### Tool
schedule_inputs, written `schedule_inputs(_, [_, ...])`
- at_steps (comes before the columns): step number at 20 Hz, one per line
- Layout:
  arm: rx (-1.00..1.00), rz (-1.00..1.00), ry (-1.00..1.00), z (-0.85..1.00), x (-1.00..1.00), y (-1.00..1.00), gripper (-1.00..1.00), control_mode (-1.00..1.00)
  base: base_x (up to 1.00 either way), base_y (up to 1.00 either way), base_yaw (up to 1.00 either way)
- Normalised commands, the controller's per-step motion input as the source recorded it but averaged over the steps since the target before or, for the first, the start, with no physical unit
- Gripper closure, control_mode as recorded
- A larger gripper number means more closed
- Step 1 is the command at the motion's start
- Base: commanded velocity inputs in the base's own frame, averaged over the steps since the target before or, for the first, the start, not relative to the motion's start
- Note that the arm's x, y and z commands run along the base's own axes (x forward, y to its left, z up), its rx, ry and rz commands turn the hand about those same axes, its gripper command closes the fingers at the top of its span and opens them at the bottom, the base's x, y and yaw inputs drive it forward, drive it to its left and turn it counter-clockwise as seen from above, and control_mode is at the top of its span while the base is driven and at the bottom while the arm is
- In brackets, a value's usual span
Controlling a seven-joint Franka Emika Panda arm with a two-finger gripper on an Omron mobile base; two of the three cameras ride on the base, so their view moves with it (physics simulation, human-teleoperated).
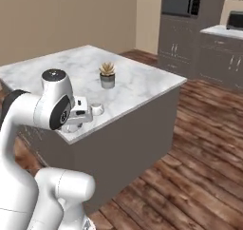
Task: Clear the mugs and bowl far away from the sink.
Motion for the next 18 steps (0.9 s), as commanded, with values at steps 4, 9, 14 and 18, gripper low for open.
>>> schedule_inputs(4, [0.0,0.0,0.0,0.0,0.0,0.0,1.0,1.0,0.37,0.05,0.56])
schedule_inputs(9, [0.0,0.08,0.0,-0.06,0.13,0.0,1.0,-1.0,0.48,0.0,0.36])
schedule_inputs(14, [0.0,0.34,0.04,-0.42,0.9,-0.02,1.0,-1.0,0.0,0.0,0.0])
schedule_inputs(18, [0.0,0.24,0.08,-0.5,1.0,-0.08,1.0,-1.0,0.0,0.0,0.0])
